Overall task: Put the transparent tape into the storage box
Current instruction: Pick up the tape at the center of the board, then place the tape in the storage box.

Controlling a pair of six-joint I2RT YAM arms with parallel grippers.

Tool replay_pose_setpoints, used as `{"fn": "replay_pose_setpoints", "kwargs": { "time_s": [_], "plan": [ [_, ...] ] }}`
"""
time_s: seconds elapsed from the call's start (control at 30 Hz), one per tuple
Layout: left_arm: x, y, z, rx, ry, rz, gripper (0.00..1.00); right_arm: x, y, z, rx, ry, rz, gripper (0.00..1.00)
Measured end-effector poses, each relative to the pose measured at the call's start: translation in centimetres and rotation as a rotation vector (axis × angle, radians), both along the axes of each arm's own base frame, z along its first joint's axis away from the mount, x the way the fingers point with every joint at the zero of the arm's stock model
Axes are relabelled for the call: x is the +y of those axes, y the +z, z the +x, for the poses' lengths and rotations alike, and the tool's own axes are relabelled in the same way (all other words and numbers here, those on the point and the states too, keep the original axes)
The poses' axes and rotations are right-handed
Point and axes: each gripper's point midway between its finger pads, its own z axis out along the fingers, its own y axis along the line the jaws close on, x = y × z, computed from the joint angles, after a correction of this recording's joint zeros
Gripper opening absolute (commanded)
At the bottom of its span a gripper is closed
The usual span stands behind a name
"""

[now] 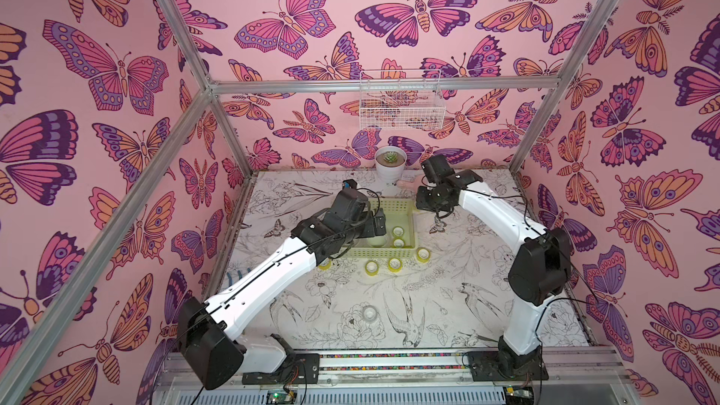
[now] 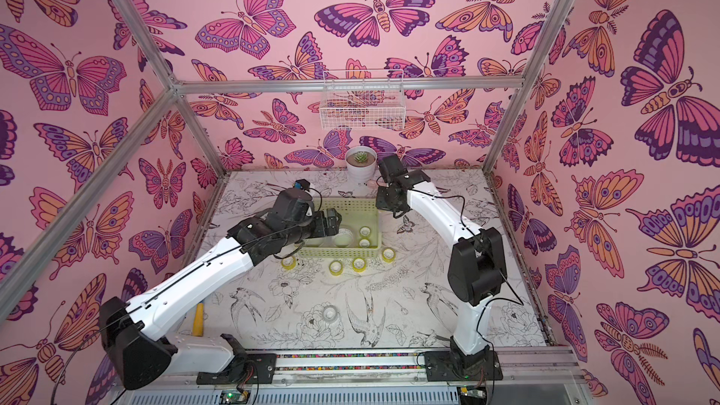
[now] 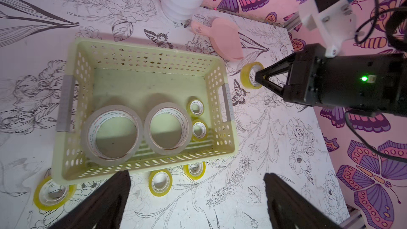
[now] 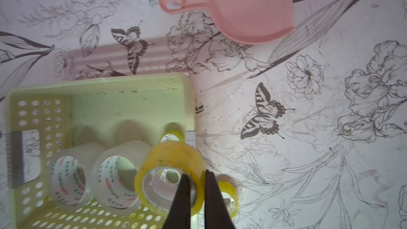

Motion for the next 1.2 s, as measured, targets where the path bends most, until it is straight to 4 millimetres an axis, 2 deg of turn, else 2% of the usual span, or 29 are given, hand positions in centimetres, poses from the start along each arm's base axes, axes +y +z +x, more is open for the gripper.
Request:
{"fn": "replay_pose_setpoints", "kwargs": {
  "time_s": [0.07, 0.13, 0.3, 0.4, 0.53, 0.77, 1.07, 1.2],
  "plan": [
    [0.8, -0.1, -0.1, -0.003, 0.021, 0.001, 1.0, 1.1, 0.1, 0.3, -0.007, 0.019, 0.0, 0.06],
    [1.4, -0.2, -0.2, 0.0, 0.039, 0.0, 1.0, 2.0, -0.5, 0.7, 0.001, 0.033, -0.008, 0.06],
    [1.9, -0.4, -0.4, 0.004, 0.053, -0.004, 1.0, 3.1, -3.9, 1.2, 0.062, 0.05, -0.051, 0.06],
    [2.2, 0.1, -0.7, -0.007, 0.056, -0.017, 1.0, 3.5, -6.0, 1.3, 0.1, 0.056, -0.076, 0.06],
    [2.4, 0.8, -0.9, -0.019, 0.059, -0.03, 1.0, 4.1, -7.7, 1.1, 0.133, 0.065, -0.1, 0.06],
    [2.4, 0.3, -1.1, -0.009, 0.057, -0.028, 1.0, 4.2, -8.9, 1.6, 0.134, 0.048, -0.136, 0.06],
    [2.4, 0.0, -1.2, 0.0, 0.058, -0.03, 1.0, 4.3, -12.1, 2.2, 0.173, 0.018, -0.166, 0.06],
    [2.5, -0.3, -1.3, 0.009, 0.06, -0.026, 1.0, 4.5, -12.9, 2.6, 0.178, 0.002, -0.164, 0.06]
  ]
}}
